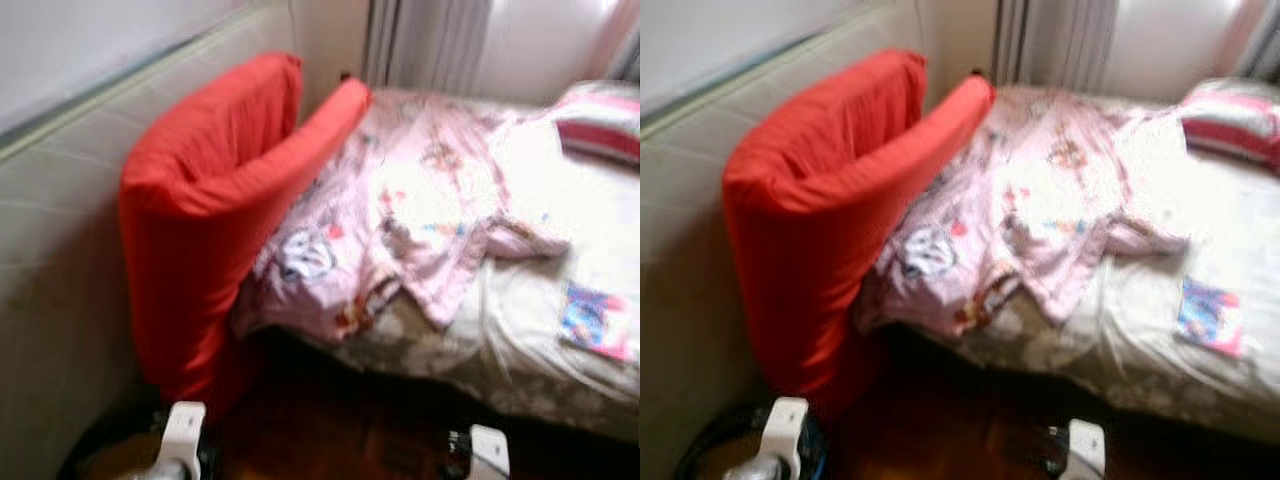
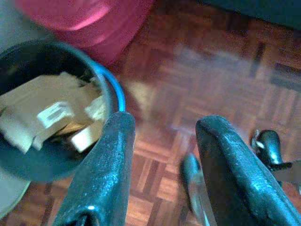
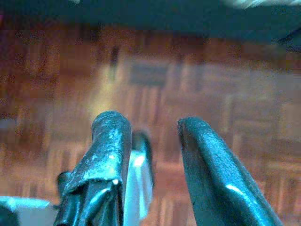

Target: Clean up the room

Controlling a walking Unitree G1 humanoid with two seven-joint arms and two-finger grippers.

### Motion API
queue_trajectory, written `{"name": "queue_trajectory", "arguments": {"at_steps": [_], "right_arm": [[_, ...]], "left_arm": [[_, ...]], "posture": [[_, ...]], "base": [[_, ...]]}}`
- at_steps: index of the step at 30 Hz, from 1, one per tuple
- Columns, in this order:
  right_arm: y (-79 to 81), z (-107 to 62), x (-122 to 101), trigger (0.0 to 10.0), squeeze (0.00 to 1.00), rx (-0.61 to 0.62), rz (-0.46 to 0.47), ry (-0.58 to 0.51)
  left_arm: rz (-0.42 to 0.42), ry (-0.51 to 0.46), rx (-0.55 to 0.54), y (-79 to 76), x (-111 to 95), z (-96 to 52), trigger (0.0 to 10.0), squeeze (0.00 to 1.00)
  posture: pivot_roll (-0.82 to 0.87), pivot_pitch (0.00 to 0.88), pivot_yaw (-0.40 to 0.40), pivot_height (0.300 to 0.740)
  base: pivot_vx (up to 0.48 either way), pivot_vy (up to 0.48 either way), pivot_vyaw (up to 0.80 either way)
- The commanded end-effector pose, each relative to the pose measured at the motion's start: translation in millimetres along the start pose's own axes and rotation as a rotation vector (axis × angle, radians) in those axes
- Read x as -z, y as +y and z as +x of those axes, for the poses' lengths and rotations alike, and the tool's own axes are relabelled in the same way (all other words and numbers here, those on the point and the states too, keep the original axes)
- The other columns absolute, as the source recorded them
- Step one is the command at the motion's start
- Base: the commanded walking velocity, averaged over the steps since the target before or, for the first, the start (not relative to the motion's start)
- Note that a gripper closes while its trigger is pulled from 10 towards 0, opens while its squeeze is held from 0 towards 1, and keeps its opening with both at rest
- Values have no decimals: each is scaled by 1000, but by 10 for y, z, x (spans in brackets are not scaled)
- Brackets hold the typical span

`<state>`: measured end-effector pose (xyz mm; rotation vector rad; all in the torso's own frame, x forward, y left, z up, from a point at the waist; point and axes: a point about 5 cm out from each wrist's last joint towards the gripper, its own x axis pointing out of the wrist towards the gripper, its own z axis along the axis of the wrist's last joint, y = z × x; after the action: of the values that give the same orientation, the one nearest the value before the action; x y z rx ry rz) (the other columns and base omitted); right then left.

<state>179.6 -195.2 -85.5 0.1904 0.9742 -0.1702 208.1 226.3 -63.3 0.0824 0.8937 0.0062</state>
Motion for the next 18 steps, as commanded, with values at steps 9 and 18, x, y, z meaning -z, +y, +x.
{"name": "queue_trajectory", "arguments": {"at_steps": [9, 18], "right_arm": [[-38, -12, 57, 10000, 0, -10, -2, 22], [-71, -16, 44, 10000, 0, 16, 26, 0]], "left_arm": [[-23, 52, -12, -41, 151, -16, 10000, 0], [-62, 51, -9, -65, 166, -15, 10000, 0]], "posture": [[-33, 0, 18, 740], [-45, 0, 6, 740]], "base": [[0, 0, -776], [0, 0, -275]]}}
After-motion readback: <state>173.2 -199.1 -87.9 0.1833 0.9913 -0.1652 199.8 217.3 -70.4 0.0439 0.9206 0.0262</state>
